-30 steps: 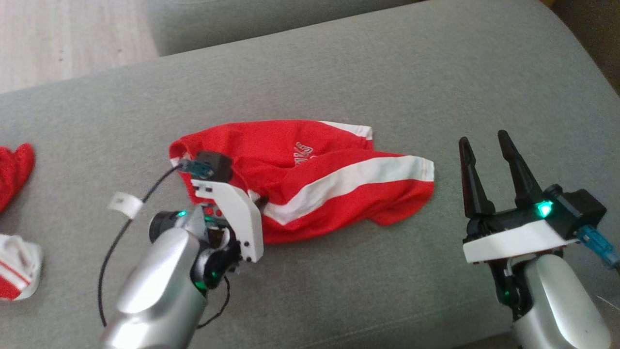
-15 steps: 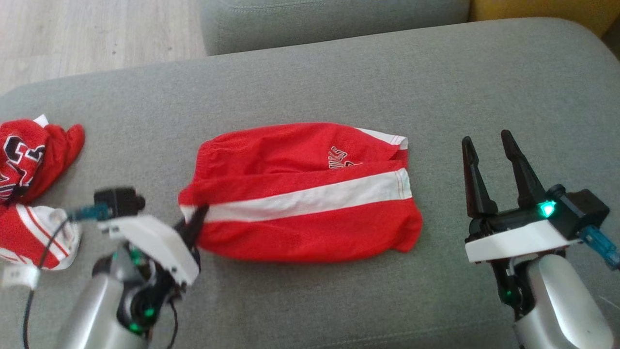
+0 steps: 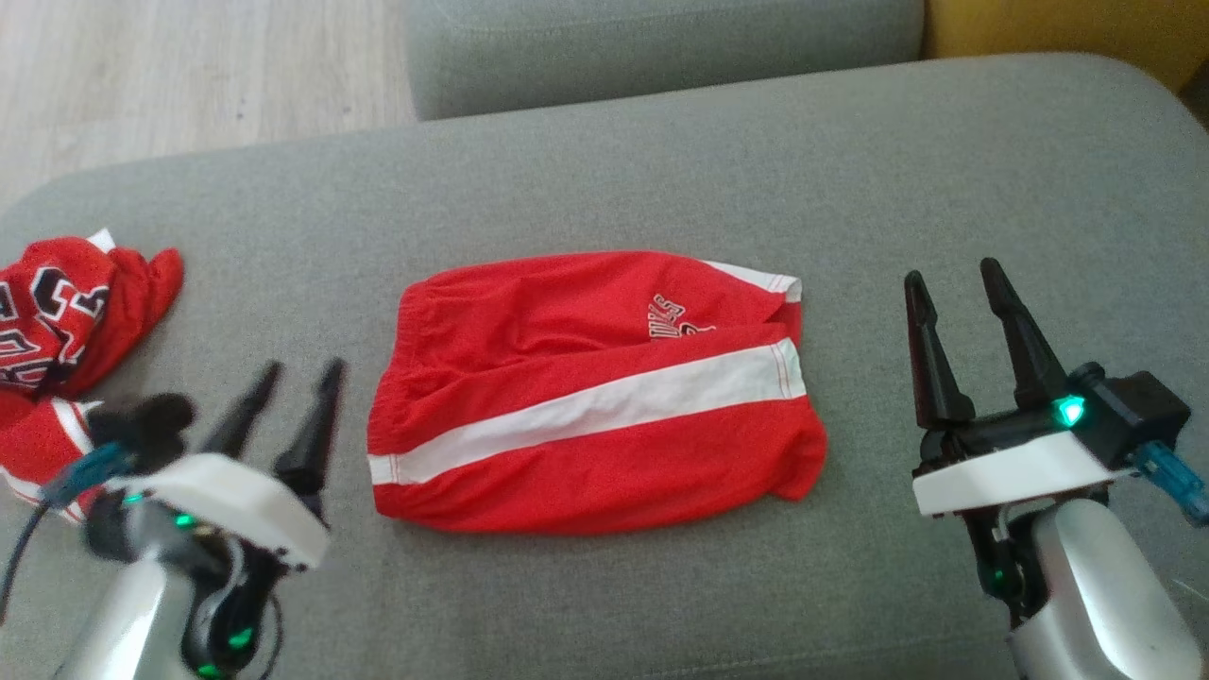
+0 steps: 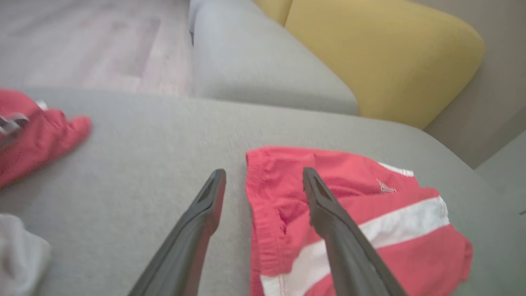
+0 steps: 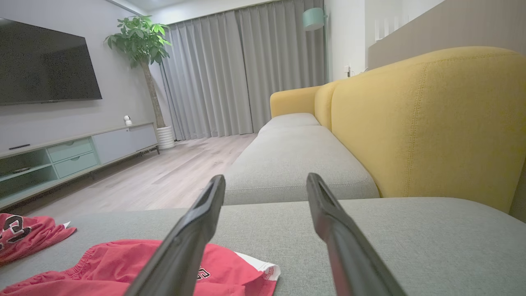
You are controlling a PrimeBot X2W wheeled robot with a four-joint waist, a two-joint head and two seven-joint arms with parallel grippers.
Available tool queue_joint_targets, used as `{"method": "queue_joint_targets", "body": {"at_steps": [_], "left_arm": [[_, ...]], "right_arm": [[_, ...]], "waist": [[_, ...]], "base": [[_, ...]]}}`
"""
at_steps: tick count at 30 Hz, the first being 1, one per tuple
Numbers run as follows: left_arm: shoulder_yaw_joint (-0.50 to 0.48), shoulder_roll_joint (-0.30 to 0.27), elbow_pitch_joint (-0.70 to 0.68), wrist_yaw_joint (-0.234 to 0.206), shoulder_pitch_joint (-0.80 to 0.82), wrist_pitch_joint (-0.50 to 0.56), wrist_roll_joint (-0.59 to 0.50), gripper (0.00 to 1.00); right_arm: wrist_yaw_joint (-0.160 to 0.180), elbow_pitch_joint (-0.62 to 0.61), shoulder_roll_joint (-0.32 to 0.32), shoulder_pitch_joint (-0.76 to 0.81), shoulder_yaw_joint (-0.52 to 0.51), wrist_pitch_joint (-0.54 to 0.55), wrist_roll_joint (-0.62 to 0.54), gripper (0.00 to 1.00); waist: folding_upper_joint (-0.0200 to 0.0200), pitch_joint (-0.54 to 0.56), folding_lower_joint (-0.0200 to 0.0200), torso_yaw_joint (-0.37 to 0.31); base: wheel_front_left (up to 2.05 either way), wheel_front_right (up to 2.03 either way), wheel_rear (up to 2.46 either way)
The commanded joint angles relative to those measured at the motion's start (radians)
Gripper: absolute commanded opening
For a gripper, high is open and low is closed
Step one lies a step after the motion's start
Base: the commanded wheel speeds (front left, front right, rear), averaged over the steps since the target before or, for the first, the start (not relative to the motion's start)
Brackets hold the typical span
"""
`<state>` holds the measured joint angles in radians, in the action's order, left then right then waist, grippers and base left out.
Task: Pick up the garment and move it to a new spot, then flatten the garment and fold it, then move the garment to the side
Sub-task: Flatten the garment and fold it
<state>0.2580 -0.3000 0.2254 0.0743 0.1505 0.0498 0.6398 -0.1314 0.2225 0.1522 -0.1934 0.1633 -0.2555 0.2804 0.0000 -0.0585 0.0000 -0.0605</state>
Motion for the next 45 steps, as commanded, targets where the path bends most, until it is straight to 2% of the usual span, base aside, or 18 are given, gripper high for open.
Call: {"method": "queue_joint_targets", "body": {"at_steps": [1, 6, 8, 9, 11, 15, 20, 28, 40, 42, 45], "left_arm": [[-0.059, -0.042, -0.066, -0.021, 0.008, -0.050, -0.032, 1.00], [-0.103, -0.056, -0.192, -0.120, -0.062, -0.195, -0.131, 1.00], [-0.114, -0.040, -0.225, -0.150, -0.086, -0.238, -0.146, 1.00], [-0.120, -0.029, -0.237, -0.181, -0.104, -0.267, -0.176, 1.00], [-0.125, -0.010, -0.237, -0.204, -0.116, -0.288, -0.198, 1.00], [-0.134, 0.032, -0.212, -0.222, -0.133, -0.307, -0.223, 1.00], [-0.145, 0.060, -0.182, -0.229, -0.142, -0.311, -0.272, 1.00], [-0.179, 0.091, -0.190, -0.200, -0.154, -0.311, -0.307, 1.00], [-0.167, 0.110, -0.135, -0.162, -0.157, -0.299, -0.288, 1.00], [-0.159, 0.107, -0.130, -0.152, -0.149, -0.264, -0.275, 1.00], [-0.151, 0.085, -0.144, -0.116, -0.104, -0.099, -0.208, 1.00]], "right_arm": [[0.001, -0.028, 0.015, -0.011, 0.021, -0.006, 0.004, 1.00], [0.001, -0.022, 0.013, 0.012, 0.011, -0.006, 0.000, 1.00], [0.001, -0.019, 0.015, 0.017, 0.013, -0.006, -0.001, 1.00], [0.001, -0.015, 0.015, 0.023, 0.018, -0.006, -0.001, 1.00], [0.001, -0.011, 0.014, 0.029, 0.022, -0.006, -0.001, 1.00], [0.001, 0.005, 0.010, 0.036, 0.030, -0.006, -0.005, 1.00], [0.001, 0.022, 0.011, 0.035, 0.041, -0.006, -0.017, 1.00], [0.001, 0.040, 0.016, 0.032, 0.036, -0.006, -0.018, 1.00], [0.001, 0.063, 0.016, 0.033, 0.030, -0.006, -0.008, 1.00], [0.001, 0.077, 0.017, 0.028, 0.037, -0.001, 0.003, 1.00], [0.001, 0.117, 0.034, -0.012, 0.088, 0.109, 0.059, 1.00]], "waist": [[0.0000, 0.014, 0.0000, 0.003], [0.0000, 0.043, 0.0000, 0.015], [0.0000, 0.050, 0.0000, 0.020], [0.0000, 0.054, 0.0000, 0.023], [0.0000, 0.059, 0.0000, 0.026], [0.0000, 0.063, 0.0000, 0.027], [0.0000, 0.067, 0.0000, 0.025], [0.0000, 0.070, 0.0000, 0.023], [0.0000, 0.073, 0.0000, 0.026], [0.0000, 0.073, 0.0000, 0.028], [0.0000, 0.068, 0.0000, 0.028]], "base": [[0.00, 0.00, 0.00], [0.00, 0.00, 0.00], [0.00, 0.00, 0.00], [0.00, 0.00, 0.00], [0.00, 0.00, 0.00], [0.00, 0.00, 0.00], [0.00, 0.00, 0.00], [0.00, 0.00, 0.00], [0.00, 0.00, 0.00], [0.00, 0.00, 0.00], [0.00, 0.00, 0.00]]}}
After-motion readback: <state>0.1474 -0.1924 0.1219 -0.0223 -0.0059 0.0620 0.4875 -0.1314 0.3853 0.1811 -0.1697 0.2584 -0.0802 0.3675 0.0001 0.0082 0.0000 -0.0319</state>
